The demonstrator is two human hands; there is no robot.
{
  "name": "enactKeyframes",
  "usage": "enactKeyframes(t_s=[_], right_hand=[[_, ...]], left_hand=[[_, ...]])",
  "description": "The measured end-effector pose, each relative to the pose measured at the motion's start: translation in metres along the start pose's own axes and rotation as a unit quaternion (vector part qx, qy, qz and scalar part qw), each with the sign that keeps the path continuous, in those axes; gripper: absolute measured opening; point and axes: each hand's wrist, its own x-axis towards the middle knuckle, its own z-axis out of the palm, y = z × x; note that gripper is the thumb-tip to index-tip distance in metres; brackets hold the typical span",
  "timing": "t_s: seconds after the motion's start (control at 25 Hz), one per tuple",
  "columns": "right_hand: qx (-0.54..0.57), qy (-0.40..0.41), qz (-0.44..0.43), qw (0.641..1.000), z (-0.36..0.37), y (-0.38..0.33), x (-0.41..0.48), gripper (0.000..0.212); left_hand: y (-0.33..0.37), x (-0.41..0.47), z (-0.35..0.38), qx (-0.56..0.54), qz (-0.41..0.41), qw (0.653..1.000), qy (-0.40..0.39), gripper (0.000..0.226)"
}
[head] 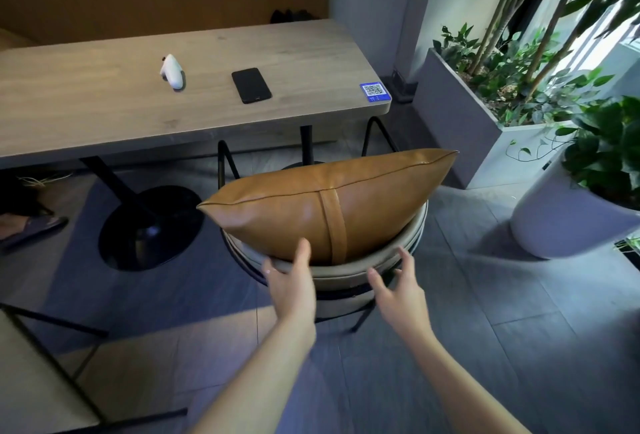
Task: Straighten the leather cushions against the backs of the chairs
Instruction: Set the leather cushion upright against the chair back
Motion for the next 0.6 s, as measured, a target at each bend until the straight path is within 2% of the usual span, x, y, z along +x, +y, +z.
enactKeyframes(t_s=[0.12,0.24,0.36,0.44,0.6], right_hand=[[0.032,0.015,0.058,0.998,-0.032,0.006,0.024,0.070],[0.022,-0.021,0.075,0.997,-0.051,0.005,0.053,0.079],[0.017,-0.054,0.081,0.995,-0.064,-0.002,0.089,0.092],[0.025,-0.082,0.091,0.992,-0.066,-0.007,0.112,0.100],[0.072,-0.135,0.131,0.980,-0.067,-0.009,0.145,0.106]], left_hand=[[-0.031,-0.029,0.026,0.055,-0.024,0.998,-0.016,0.093],[-0.028,-0.025,0.047,-0.029,-0.130,0.991,0.028,0.113],[-0.014,-0.016,0.074,-0.063,-0.153,0.984,0.072,0.135],[-0.006,-0.001,0.087,-0.067,-0.161,0.980,0.093,0.137],[0.002,0.027,0.095,-0.076,-0.179,0.979,0.060,0.140]])
